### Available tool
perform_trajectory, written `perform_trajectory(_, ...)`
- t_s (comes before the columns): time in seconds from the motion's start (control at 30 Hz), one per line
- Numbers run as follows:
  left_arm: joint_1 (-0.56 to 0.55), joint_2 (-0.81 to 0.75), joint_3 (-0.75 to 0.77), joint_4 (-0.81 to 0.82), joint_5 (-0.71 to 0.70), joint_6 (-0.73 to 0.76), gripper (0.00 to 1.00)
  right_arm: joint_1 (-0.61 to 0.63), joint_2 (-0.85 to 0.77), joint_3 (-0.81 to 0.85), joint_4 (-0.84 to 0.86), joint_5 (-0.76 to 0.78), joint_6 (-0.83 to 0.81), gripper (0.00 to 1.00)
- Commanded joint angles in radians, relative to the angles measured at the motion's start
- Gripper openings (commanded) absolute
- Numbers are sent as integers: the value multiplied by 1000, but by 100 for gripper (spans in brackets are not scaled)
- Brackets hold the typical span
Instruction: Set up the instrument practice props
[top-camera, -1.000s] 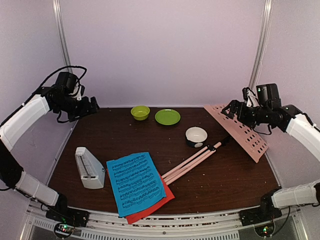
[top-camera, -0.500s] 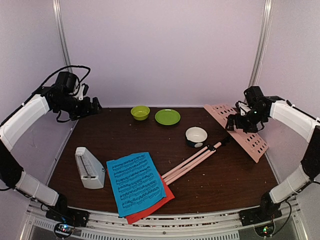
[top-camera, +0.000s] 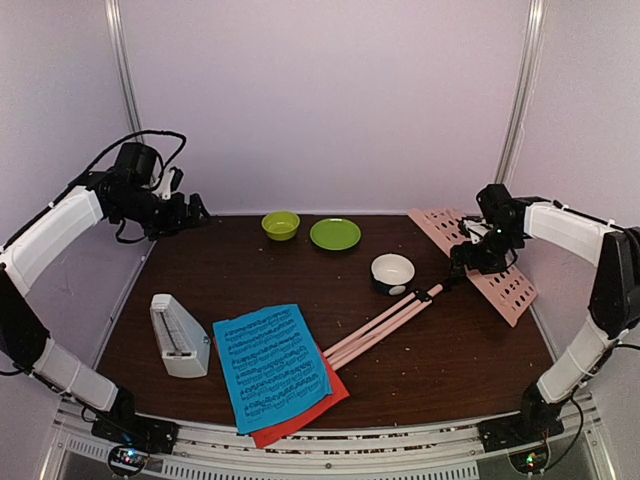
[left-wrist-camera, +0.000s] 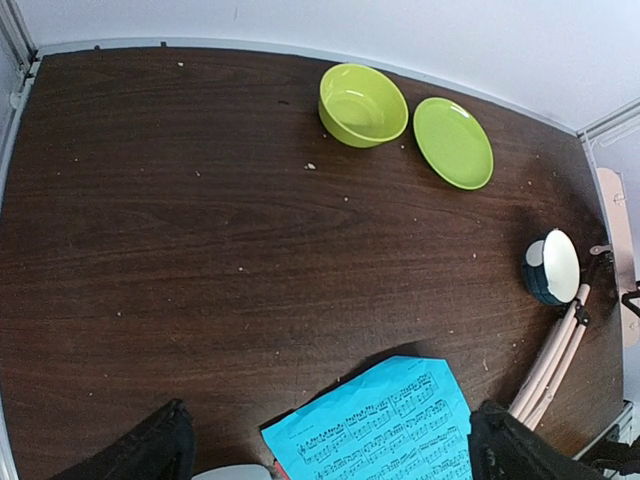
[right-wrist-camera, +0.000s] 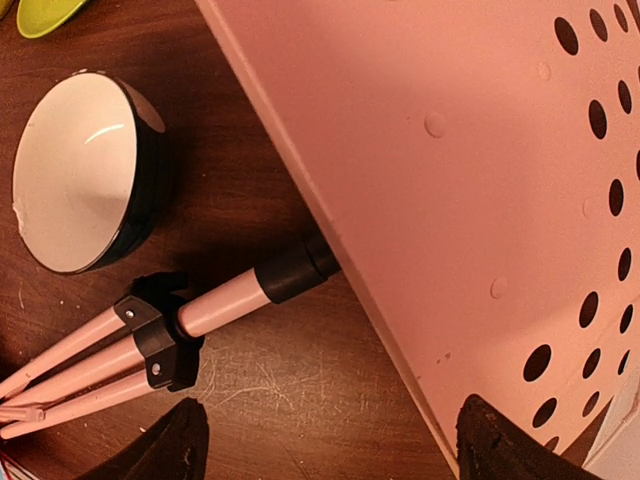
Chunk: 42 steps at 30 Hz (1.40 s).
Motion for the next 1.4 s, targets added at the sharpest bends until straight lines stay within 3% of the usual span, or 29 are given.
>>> perform_trajectory(0.0,-7,13,29,75,49,-14,98,-8,45,43,-16,-47,-72,82)
perform_trajectory(0.17,-6,15,32,102,65,-32,98,-11,92,65,-36,-26,-108,60)
perform_trajectory(0.3,-6,15,32,129,95,-38,98,-12,99,63,-27,34,-117,54)
perform_trajectory(0.47,-6,18,26,144,110,-53,98,-12,83,40,0,118,-134,39)
perform_trajectory(0.8,-5,-7,-40,207,136,-78,98,-8,48,11,12,65,-154,21)
perform_trajectory(1.03,-5,-28,-93,267,155,-105,98,-6,-9,-33,31,56,-160,0)
perform_trajectory(1.37,-5,-20,-115,326,180,-132,98,-2,-134,-25,32,146,-193,0)
